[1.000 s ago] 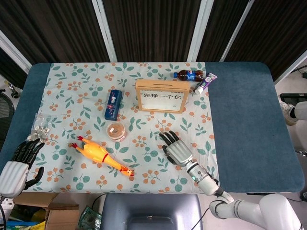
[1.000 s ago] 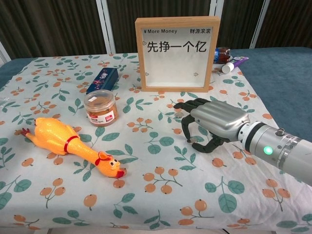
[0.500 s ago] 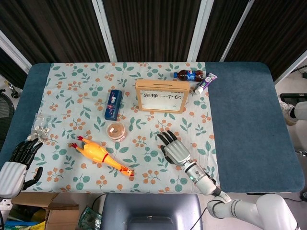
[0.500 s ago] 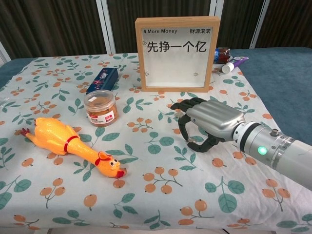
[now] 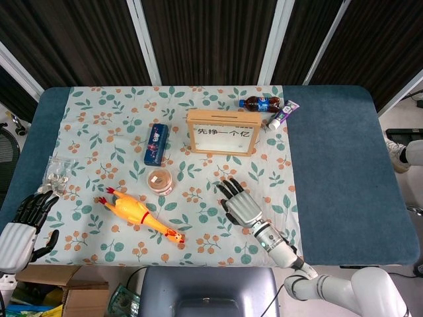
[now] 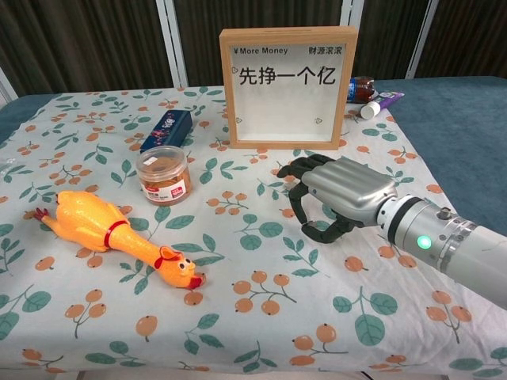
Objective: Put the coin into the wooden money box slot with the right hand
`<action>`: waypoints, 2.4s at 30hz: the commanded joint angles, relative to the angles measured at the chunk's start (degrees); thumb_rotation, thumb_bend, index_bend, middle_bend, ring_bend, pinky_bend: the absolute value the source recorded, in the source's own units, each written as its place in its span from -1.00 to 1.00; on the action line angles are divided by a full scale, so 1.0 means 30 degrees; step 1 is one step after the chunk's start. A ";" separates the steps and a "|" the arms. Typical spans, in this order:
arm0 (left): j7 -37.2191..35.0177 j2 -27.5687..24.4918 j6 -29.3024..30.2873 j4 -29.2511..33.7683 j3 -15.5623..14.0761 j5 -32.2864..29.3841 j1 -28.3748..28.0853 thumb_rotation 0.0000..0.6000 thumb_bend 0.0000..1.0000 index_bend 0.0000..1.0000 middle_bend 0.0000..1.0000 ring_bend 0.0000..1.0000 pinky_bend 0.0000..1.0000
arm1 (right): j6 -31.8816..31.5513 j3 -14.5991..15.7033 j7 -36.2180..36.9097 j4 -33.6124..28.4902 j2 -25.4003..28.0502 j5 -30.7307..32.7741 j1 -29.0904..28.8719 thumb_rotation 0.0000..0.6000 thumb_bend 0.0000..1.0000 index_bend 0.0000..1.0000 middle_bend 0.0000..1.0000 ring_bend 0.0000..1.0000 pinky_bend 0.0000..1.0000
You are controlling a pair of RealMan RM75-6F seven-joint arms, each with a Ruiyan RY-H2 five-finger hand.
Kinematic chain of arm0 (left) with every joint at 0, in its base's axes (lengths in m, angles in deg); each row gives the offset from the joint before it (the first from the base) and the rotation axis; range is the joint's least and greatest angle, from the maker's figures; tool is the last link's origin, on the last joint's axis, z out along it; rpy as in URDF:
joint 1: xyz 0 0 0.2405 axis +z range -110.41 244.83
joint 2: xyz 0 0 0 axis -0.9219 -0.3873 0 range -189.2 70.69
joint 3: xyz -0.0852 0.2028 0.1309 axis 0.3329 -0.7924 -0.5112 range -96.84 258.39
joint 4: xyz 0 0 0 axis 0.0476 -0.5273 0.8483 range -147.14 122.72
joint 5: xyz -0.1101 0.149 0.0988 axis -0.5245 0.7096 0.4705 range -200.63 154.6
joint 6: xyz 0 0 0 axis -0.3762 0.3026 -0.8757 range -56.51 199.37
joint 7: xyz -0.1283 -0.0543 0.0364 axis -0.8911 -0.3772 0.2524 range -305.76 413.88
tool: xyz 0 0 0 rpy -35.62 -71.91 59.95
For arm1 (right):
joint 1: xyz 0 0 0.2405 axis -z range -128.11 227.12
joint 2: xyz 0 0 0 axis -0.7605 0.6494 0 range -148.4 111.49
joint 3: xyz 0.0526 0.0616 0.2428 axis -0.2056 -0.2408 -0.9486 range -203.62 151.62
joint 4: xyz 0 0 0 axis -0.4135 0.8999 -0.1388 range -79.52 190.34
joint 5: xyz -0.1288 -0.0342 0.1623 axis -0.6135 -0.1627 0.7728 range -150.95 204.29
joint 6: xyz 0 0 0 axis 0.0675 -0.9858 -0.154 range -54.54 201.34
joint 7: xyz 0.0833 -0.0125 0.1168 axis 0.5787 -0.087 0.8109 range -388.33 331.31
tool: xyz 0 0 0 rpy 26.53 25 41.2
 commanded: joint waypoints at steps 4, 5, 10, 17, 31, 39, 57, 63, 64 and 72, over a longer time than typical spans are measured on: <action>-0.0043 -0.0009 0.0000 0.0003 0.0004 -0.0019 0.0004 1.00 -0.04 -1.00 -1.00 -1.00 -0.93 | -0.0191 -0.0068 0.0164 0.0151 -0.0087 0.0021 0.0051 1.00 0.12 0.44 -0.54 -1.00 -1.00; -0.0068 -0.0013 0.0014 -0.0005 0.0005 -0.0014 0.0006 1.00 -0.04 -1.00 -1.00 -1.00 -0.93 | -0.0298 -0.0090 0.0299 0.0176 -0.0099 -0.0020 0.0062 1.00 0.12 0.46 -0.53 -1.00 -1.00; -0.0127 -0.0014 0.0044 -0.0062 0.0023 -0.0025 0.0008 1.00 -0.03 -1.00 -1.00 -1.00 -0.93 | -0.0797 -0.0266 0.0711 0.0030 0.0104 -0.0172 0.0098 1.00 0.15 0.55 -0.47 -1.00 -1.00; 0.0081 0.0057 0.0012 -0.0055 0.0003 -0.0011 0.0010 1.00 -0.03 -1.00 -1.00 -1.00 -0.93 | -0.2020 -0.2466 0.0771 -0.3198 0.2996 0.0314 -0.0221 1.00 0.17 0.56 -0.44 -1.00 -1.00; 0.0423 0.0203 -0.0518 -0.0060 0.0065 -0.0317 -0.0168 1.00 -0.04 -1.00 -1.00 -1.00 -0.93 | -0.0360 -0.7308 -0.4442 -0.9408 0.8165 0.5239 -0.2584 1.00 0.17 0.57 -0.44 -1.00 -1.00; 0.0268 0.0230 -0.0949 -0.0153 0.0234 -0.0756 -0.0337 1.00 -0.04 -1.00 -1.00 -1.00 -0.93 | 0.0511 -0.9401 -0.6834 -0.9004 0.8759 0.9639 -0.4982 1.00 0.17 0.56 -0.44 -1.00 -1.00; -0.0086 0.0357 -0.2209 -0.0411 0.0488 -0.1561 -0.0898 1.00 -0.04 -1.00 -1.00 -1.00 -0.93 | 0.3133 -0.9111 -0.7398 -0.4904 0.8333 1.8313 -0.8801 1.00 0.17 0.56 -0.44 -1.00 -1.00; -0.0089 0.0377 -0.2347 -0.0414 0.0490 -0.1637 -0.0967 1.00 -0.04 -1.00 -1.00 -1.00 -0.93 | 0.3379 -0.7768 -0.7866 -0.3556 0.7805 1.8317 -0.9487 1.00 0.17 0.56 -0.44 -1.00 -1.00; -0.0097 0.0382 -0.2356 -0.0417 0.0479 -0.1629 -0.0973 1.00 -0.04 -1.00 -1.00 -1.00 -0.93 | 0.3482 -0.7581 -0.7807 -0.3274 0.7642 1.8234 -0.9603 1.00 0.17 0.56 -0.44 -1.00 -1.00; -0.0309 0.0331 -0.2361 -0.0464 0.0510 -0.1736 -0.0979 1.00 -0.04 -1.00 -1.00 -1.00 -0.93 | 0.3535 -0.6769 -0.7797 -0.1547 0.6725 1.7743 -1.0377 1.00 0.17 0.56 -0.44 -1.00 -1.00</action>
